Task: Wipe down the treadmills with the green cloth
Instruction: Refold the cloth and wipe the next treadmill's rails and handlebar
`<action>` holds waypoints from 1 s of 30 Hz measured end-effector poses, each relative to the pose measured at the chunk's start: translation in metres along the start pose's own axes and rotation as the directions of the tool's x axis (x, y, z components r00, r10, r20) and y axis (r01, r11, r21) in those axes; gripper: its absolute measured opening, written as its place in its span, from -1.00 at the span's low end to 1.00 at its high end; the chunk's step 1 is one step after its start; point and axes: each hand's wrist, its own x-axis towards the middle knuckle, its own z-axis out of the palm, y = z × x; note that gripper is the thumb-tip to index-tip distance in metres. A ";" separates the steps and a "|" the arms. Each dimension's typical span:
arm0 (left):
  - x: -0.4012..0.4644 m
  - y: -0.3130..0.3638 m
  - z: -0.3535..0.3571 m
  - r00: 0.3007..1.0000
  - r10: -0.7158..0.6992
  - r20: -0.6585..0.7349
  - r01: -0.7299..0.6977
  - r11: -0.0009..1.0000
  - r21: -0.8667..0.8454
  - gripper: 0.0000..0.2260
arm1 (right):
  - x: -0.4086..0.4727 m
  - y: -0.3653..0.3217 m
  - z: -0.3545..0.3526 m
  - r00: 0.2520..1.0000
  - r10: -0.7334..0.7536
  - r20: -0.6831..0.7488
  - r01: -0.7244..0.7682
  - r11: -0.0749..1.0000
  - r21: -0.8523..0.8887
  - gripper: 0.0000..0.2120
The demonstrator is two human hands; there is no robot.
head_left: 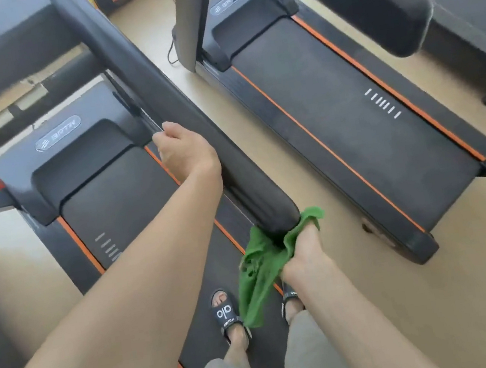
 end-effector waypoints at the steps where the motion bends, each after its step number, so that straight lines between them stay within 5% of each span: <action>1: 0.001 0.000 -0.005 0.999 -0.001 0.054 0.001 1.000 0.000 -0.70 | -0.003 0.007 0.006 0.996 -0.071 -0.051 0.073 0.997 0.037 -0.65; 5: 0.006 -0.009 -0.033 0.969 0.027 0.247 -0.036 0.999 0.034 -0.70 | -0.029 0.017 0.034 0.993 -0.111 -0.032 0.115 0.972 0.206 -0.65; 8: 0.009 -0.020 -0.053 0.945 -0.051 0.323 0.062 0.998 -0.025 -0.73 | -0.047 0.012 0.050 0.994 -0.045 -0.095 0.090 0.825 0.558 -0.67; 10: 0.012 -0.026 -0.068 0.936 -0.075 0.343 0.088 0.996 -0.024 -0.74 | -0.049 0.015 0.045 0.998 -0.068 -0.012 0.060 0.776 0.628 -0.60; 13: 0.018 -0.035 -0.090 0.926 -0.103 0.362 0.107 0.994 0.009 -0.76 | -0.042 0.019 0.025 0.994 -0.091 0.064 0.048 0.871 0.489 -0.66; 15: 0.023 -0.041 -0.103 0.918 -0.131 0.375 0.124 0.991 0.043 -0.78 | -0.031 0.022 0.013 0.971 -0.232 -0.051 0.237 0.936 0.260 -0.82; 18: 0.028 -0.047 -0.114 0.912 -0.169 0.373 0.156 0.986 0.066 -0.80 | -0.018 0.025 0.006 0.990 -0.138 0.040 0.125 0.964 0.233 -0.83; 21: 0.032 -0.054 -0.116 0.899 -0.216 0.382 0.207 0.976 0.065 -0.80 | -0.019 0.035 0.011 0.848 -0.529 -0.032 0.529 0.848 -0.009 -0.64; 22: 0.033 -0.055 -0.116 0.897 -0.217 0.385 0.207 0.976 0.066 -0.80 | -0.016 0.038 0.013 0.711 -0.701 -0.053 0.684 0.707 -0.179 -0.62; 23: 0.036 -0.056 -0.114 0.896 -0.217 0.388 0.208 0.976 0.064 -0.80 | -0.019 0.043 0.014 0.473 -0.881 -0.004 0.810 0.437 -0.391 -0.65; 24: 0.040 -0.059 -0.111 0.894 -0.219 0.390 0.216 0.975 0.053 -0.80 | -0.021 0.047 0.019 0.143 -0.975 0.172 0.819 0.019 -0.574 -0.69; 25: 0.040 -0.060 -0.109 0.891 -0.226 0.394 0.225 0.973 0.049 -0.79 | -0.018 0.048 0.021 -0.141 -0.882 0.449 0.653 -0.424 -0.627 -0.71; 26: 0.041 -0.060 -0.107 0.892 -0.225 0.391 0.228 0.973 0.039 -0.78 | -0.016 0.043 0.027 -0.274 -0.670 0.690 0.385 -0.734 -0.559 -0.70; 28: 0.042 -0.062 -0.103 0.890 -0.218 0.400 0.223 0.974 0.033 -0.78 | -0.018 0.026 0.044 -0.157 -0.245 0.957 0.001 -0.969 -0.248 -0.60; 30: 0.044 -0.061 -0.101 0.894 -0.210 0.396 0.222 0.975 0.015 -0.78 | -0.022 0.018 0.061 0.211 0.168 0.963 -0.292 -0.929 0.226 -0.52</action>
